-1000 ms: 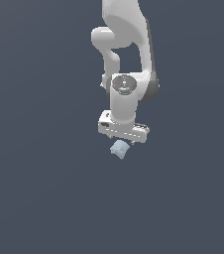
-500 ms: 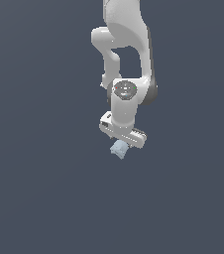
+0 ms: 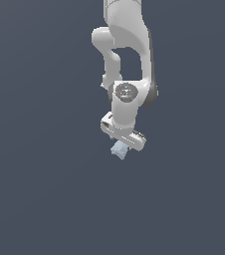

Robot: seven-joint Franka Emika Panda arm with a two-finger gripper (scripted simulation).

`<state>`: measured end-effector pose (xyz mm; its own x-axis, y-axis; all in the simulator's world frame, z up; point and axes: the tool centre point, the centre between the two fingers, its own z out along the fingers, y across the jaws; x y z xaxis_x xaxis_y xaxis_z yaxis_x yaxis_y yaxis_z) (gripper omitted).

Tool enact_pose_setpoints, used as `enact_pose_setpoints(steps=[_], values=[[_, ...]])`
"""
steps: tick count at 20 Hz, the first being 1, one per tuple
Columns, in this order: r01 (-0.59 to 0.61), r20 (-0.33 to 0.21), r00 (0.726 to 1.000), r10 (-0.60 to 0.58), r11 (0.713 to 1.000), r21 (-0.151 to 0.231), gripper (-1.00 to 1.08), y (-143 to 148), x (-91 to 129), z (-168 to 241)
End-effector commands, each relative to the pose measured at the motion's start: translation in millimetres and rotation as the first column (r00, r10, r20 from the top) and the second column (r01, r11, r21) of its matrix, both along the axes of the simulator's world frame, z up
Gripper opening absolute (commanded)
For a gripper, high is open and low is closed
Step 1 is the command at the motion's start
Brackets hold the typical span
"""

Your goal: Pick up the object and move it to a goal position.

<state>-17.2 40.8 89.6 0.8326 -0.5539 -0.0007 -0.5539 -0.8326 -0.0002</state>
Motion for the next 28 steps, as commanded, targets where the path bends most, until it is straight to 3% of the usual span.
enact_pose_setpoints(steps=[1,18,19,28], values=[[0.000,0.000,1.000,0.000,1.000,0.000,1.00,0.0,0.0,0.0],[0.005,0.000,1.000,-0.005,1.000,-0.001,1.00,-0.1,-0.2,-50.4],[0.005,0.000,1.000,-0.005,1.000,-0.001,-1.00,-0.1,-0.2,-50.4],[0.005,0.000,1.000,-0.005,1.000,-0.001,-1.00,-0.1,-0.2,-50.4]])
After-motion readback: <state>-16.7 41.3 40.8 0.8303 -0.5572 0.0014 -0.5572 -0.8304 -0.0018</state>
